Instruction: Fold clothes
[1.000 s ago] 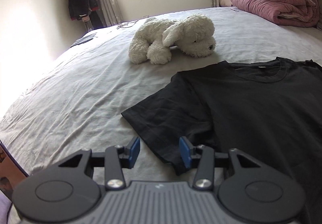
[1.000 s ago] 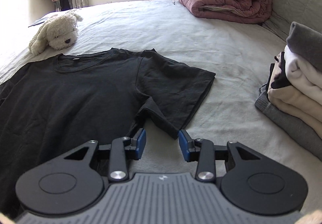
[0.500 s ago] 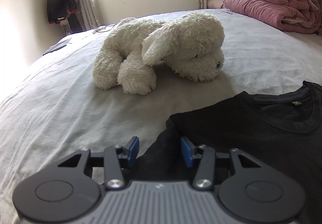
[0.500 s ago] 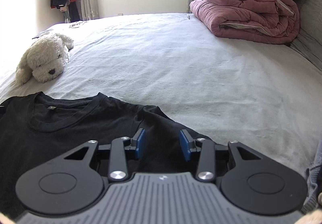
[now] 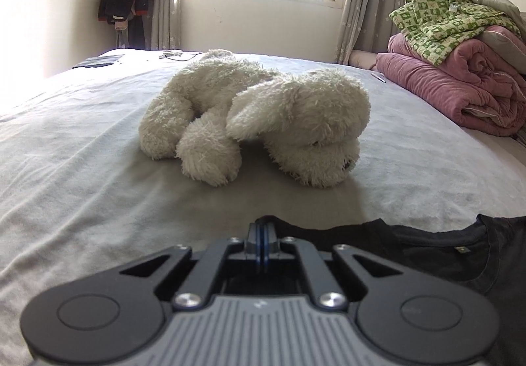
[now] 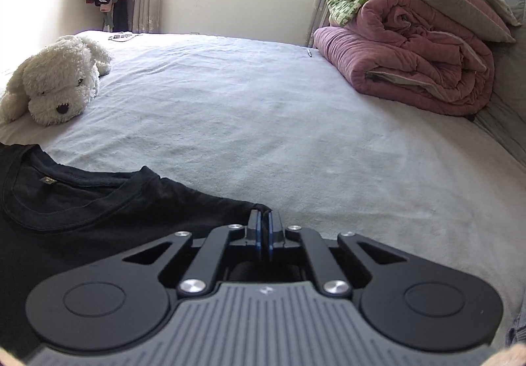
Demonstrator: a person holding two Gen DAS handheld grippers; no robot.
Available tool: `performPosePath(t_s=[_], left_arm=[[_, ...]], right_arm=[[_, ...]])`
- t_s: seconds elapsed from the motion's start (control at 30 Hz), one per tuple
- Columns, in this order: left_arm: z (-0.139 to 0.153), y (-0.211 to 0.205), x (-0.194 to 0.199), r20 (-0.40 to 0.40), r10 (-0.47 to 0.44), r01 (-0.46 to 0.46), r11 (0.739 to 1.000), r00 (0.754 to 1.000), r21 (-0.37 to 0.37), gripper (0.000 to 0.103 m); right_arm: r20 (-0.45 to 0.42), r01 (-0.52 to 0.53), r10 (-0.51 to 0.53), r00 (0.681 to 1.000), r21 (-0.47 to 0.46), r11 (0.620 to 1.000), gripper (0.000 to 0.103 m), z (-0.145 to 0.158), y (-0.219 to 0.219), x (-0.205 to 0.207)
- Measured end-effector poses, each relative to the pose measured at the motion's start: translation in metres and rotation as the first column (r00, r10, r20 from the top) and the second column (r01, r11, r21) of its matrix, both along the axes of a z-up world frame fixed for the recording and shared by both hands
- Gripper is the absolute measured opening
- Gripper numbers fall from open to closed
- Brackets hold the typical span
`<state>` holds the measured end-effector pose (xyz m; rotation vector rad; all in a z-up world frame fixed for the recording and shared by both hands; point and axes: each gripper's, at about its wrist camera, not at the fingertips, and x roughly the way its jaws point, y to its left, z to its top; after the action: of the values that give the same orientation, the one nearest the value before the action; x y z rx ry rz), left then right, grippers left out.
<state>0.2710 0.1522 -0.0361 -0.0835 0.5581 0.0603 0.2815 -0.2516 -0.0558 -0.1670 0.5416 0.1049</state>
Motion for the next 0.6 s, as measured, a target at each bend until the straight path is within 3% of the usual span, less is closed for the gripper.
performPosePath(t_s=[0.27, 0.47, 0.53, 0.6], left_arm=[[0.022, -0.009, 0.013, 0.125, 0.024, -0.034, 0.997, 0.992, 0.075, 0.002], [-0.029, -0.011, 0.043, -0.038, 0.071, -0.066, 0.990, 0.997, 0.127, 0.003], [-0.029, -0.011, 0.042, -0.035, 0.075, -0.070, 0.989, 0.997, 0.127, 0.003], [-0.029, -0.010, 0.041, -0.032, 0.078, -0.073, 0.990, 0.996, 0.120, 0.003]], right_arm=[[0.172, 0.057, -0.044, 0.984, -0.073, 0.996, 0.003, 0.021, 0.008, 0.007], [0.046, 0.051, -0.046, 0.998, -0.123, 0.991, 0.004, -0.009, 0.017, 0.034], [-0.003, 0.056, -0.057, 0.998, -0.144, 0.988, 0.004, -0.026, 0.019, 0.038], [0.003, 0.059, -0.059, 0.998, -0.170, 0.984, 0.005, -0.026, 0.023, 0.038]])
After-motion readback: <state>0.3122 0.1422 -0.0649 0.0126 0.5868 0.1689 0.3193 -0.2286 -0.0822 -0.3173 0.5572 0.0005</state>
